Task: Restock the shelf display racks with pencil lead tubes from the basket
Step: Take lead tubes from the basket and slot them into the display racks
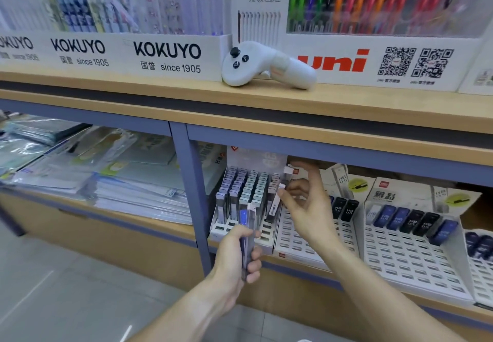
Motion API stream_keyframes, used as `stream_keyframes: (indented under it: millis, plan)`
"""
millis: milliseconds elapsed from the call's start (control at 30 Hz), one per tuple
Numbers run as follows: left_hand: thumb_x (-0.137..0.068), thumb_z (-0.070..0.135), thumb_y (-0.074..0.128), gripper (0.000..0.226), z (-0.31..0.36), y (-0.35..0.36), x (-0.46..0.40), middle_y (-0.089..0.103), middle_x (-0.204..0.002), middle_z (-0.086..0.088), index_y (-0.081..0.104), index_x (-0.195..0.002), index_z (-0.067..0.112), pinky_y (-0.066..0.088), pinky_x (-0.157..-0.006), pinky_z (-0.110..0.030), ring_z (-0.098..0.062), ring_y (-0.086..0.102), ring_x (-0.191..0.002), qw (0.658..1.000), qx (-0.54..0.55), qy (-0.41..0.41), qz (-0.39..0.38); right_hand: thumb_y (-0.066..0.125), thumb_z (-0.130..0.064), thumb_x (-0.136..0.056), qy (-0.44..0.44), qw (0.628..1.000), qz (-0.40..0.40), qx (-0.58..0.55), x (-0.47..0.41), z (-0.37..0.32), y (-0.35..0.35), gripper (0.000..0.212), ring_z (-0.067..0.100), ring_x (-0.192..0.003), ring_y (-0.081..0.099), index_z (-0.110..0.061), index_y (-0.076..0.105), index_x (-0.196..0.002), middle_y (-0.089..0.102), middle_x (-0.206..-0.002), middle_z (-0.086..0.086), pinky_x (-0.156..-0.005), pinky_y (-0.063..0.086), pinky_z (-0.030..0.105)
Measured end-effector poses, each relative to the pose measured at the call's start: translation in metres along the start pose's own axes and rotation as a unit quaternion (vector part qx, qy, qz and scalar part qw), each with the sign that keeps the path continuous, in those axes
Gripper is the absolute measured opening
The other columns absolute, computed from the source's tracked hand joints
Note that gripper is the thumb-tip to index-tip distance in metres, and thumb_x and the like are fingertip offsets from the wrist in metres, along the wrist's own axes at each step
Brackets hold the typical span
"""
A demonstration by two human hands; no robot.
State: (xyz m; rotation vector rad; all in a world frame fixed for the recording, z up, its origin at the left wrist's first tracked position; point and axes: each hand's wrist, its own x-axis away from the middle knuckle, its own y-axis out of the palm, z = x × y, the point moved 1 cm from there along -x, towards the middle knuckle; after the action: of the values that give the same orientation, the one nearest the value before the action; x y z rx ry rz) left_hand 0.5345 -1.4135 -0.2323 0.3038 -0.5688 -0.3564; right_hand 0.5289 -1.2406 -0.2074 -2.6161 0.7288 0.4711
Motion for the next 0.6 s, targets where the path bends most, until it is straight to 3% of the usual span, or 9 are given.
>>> stream_keyframes:
  millis: [167,433,600]
  plan:
    - [-0.101,0.021,0.039,0.033,-0.003,-0.006,0.000,0.044,-0.061,-0.002,0.064,-0.106,0.001,0.025,-0.044,-0.026,-0.014,0.034,-0.048,1.000,-0.011,0.019,0.017,0.069,-0.018,-0.096,-0.087,0.990,-0.047,0.103,0.002,0.009,0.006,0.044,0.004,-0.089,0.067,-0.040,0.048,-0.127,0.067,-0.092,-0.012,-0.078,0.059,0.035]
    - [-0.097,0.020,0.058,0.027,-0.001,-0.004,0.002,0.047,-0.065,-0.003,0.062,-0.116,0.001,0.026,-0.044,-0.025,-0.017,0.037,-0.048,1.000,-0.022,0.013,0.001,0.067,-0.014,-0.096,-0.142,0.977,-0.069,0.142,0.008,0.023,0.007,0.038,0.001,-0.091,0.064,-0.030,0.054,-0.128,0.065,-0.102,-0.013,-0.079,0.057,0.029]
    - [-0.096,0.025,0.066,0.024,-0.001,-0.003,0.006,0.053,-0.069,-0.002,0.054,-0.114,0.014,0.016,-0.040,-0.021,-0.015,0.041,-0.048,0.998,-0.064,0.022,-0.011,0.069,-0.015,-0.096,-0.153,0.978,-0.071,0.125,0.005,0.023,0.012,0.037,0.002,-0.089,0.063,-0.028,0.056,-0.128,0.064,-0.099,-0.013,-0.078,0.056,0.028]
